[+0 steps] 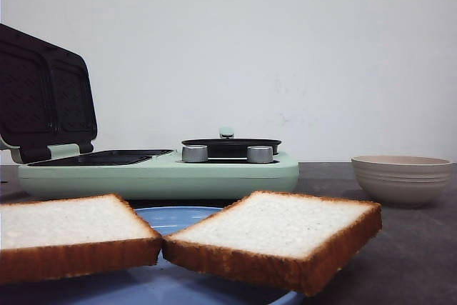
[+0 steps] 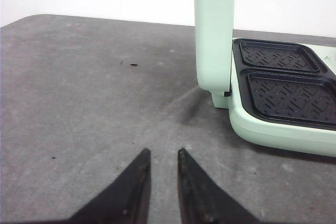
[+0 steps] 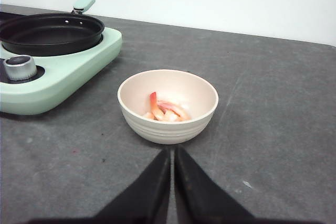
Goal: Make breakfast with bread and shrimp
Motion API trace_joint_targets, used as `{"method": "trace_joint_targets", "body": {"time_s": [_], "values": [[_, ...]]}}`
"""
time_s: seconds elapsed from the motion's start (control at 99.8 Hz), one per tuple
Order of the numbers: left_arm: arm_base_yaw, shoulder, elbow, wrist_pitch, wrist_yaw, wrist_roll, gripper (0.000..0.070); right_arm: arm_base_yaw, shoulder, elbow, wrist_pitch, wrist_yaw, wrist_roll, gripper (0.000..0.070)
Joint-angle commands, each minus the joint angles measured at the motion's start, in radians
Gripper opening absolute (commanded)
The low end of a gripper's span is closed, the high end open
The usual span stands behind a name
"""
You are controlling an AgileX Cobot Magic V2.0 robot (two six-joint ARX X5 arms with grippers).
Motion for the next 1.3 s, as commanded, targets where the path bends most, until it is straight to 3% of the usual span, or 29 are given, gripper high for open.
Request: {"method": "trace_joint_targets", "body": {"time_s": [0.0,1.292], "values": [[0.003,-0.001,-0.018,-0.002,-0.002,-0.006,0.0000,0.001,-0.002,-0.002,0.003,0.000,-0.005,0.0005],[-0.029,-0.001,-0.018,-0.002,-0.002,-0.006,0.0000,0.001,-0.002,-0.002,0.003,0.000,-0.005,0.0005]]}}
